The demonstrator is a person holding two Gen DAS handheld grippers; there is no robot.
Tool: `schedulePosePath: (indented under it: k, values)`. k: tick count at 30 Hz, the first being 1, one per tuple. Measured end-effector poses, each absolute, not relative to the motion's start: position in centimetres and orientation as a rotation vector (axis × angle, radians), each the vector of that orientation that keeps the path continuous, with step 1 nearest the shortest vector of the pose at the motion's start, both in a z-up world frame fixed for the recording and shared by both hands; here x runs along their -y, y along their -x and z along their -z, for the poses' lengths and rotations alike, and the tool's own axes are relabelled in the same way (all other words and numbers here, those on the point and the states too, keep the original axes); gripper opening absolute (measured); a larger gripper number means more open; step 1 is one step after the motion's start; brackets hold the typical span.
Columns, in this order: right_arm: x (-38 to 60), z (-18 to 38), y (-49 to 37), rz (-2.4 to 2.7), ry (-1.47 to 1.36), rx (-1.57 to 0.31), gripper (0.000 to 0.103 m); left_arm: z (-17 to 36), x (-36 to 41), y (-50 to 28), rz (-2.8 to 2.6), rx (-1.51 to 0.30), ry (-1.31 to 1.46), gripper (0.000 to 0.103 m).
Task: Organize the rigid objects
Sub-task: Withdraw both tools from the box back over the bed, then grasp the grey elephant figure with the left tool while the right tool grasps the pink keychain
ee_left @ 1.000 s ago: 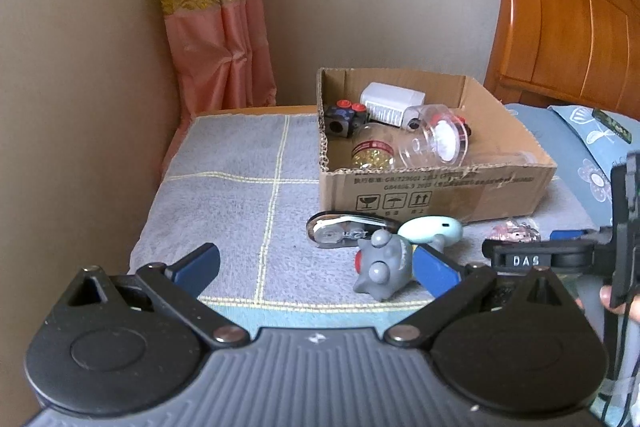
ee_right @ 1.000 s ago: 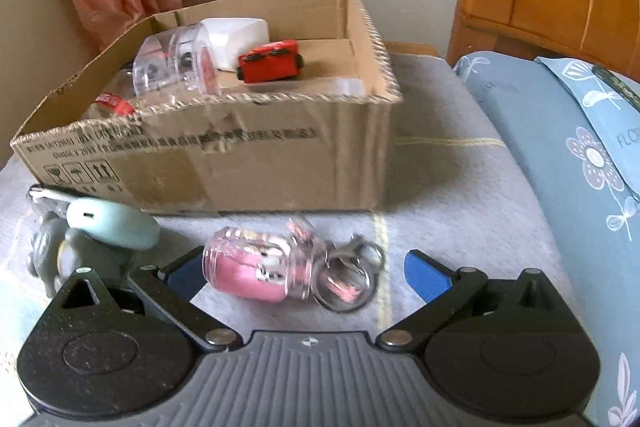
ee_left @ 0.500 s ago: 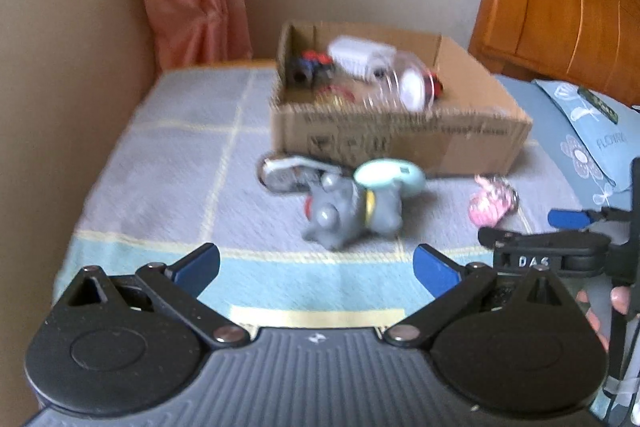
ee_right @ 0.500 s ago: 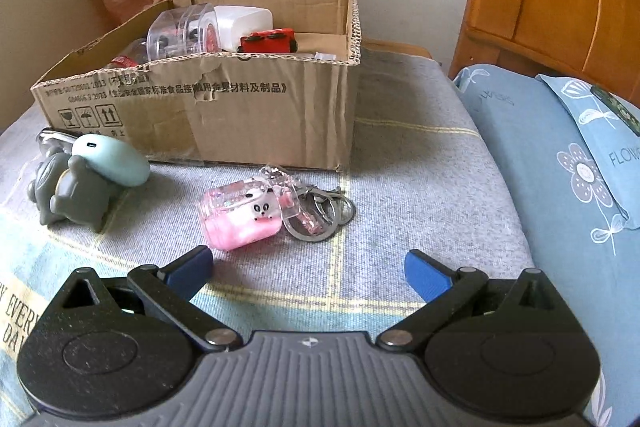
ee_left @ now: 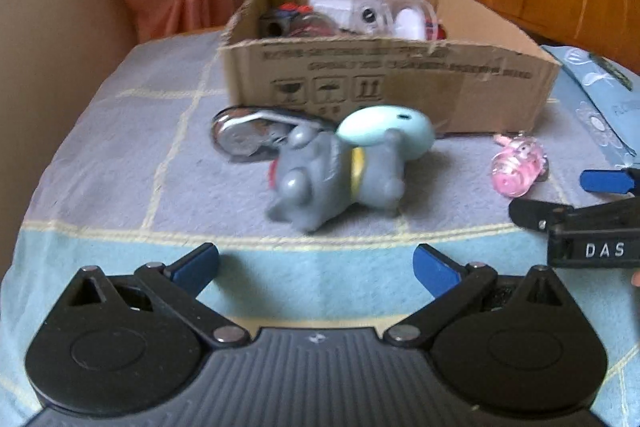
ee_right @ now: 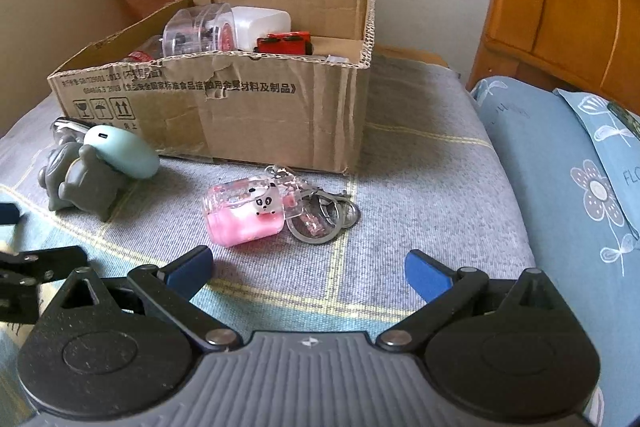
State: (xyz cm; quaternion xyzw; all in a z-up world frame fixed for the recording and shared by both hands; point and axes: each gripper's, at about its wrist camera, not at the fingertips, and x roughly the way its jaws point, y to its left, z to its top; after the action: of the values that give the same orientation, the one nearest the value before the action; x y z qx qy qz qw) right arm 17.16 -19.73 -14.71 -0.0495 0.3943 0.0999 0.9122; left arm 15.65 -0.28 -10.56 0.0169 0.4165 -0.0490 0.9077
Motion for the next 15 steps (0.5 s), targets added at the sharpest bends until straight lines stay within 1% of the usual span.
schedulePosePath:
  k: [4, 13, 14, 15]
  values:
    - [20.0, 14.9, -17.1, -0.227, 0.11, -0.802, 0.103, 10.8, 0.8, -15.8, 0.138, -0.823, -0.048, 0.102]
    - [20.0, 15.0, -17.1, -0.24, 0.115, -0.79, 0.103, 10.5, 0.8, -17.7, 0.114, -0.816, -0.027, 0.101]
    - [19.9, 15.0, -17.1, -0.24, 0.115, -0.79, 0.103, 10.5, 0.8, -17.8, 0.114, -0.816, -0.021, 0.098]
    - [19.9, 15.0, -17.1, -0.24, 0.115, -0.789, 0.103, 10.4, 0.7, -17.9, 0.113, -0.811, -0.011, 0.092]
